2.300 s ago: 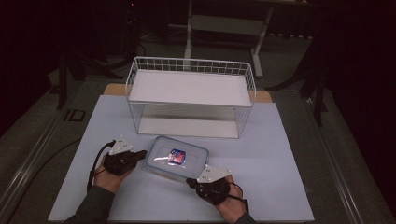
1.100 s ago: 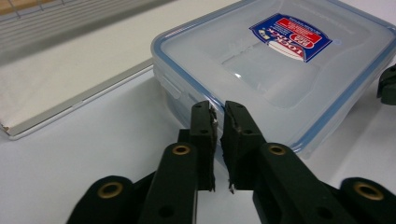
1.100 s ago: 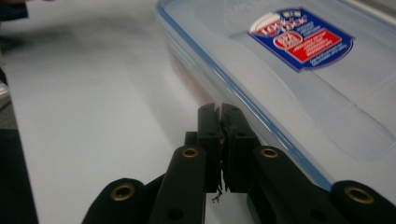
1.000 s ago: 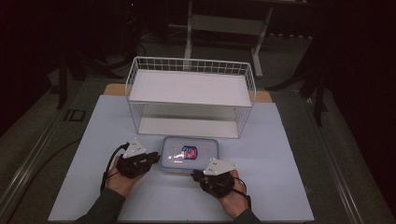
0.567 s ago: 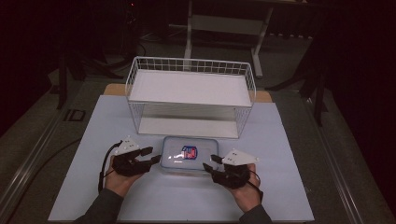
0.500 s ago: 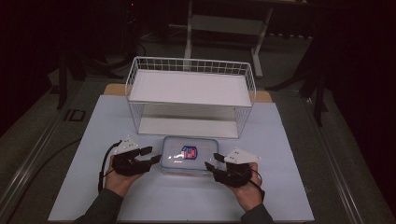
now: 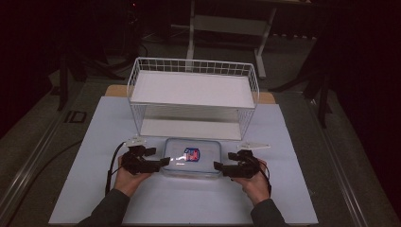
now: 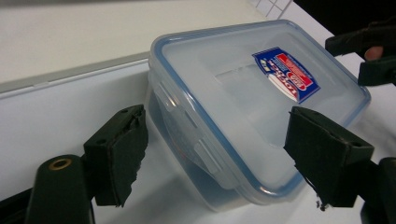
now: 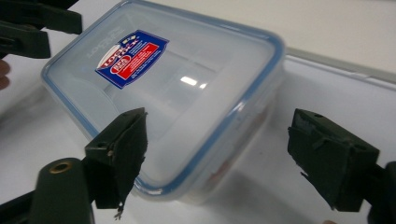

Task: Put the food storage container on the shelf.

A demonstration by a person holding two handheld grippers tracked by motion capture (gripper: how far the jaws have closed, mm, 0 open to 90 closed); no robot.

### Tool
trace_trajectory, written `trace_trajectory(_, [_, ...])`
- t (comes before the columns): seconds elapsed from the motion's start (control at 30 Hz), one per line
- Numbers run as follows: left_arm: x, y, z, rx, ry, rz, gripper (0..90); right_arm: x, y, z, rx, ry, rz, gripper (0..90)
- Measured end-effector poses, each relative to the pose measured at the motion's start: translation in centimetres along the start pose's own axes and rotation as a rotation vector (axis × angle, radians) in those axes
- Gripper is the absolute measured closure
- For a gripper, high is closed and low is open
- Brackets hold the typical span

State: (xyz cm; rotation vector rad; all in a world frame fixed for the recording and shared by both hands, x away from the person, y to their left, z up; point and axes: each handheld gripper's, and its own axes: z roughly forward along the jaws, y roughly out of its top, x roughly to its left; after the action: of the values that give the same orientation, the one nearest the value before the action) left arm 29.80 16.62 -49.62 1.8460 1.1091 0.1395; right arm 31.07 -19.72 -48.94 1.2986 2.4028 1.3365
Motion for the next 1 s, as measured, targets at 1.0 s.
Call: trace_trajectory(1.0, [1.3, -0.6, 2.2, 0.118, -0.214, -0.167, 22.3, -1.2, -0.3, 1.9, 0.053, 0.196, 0.179, 24.7])
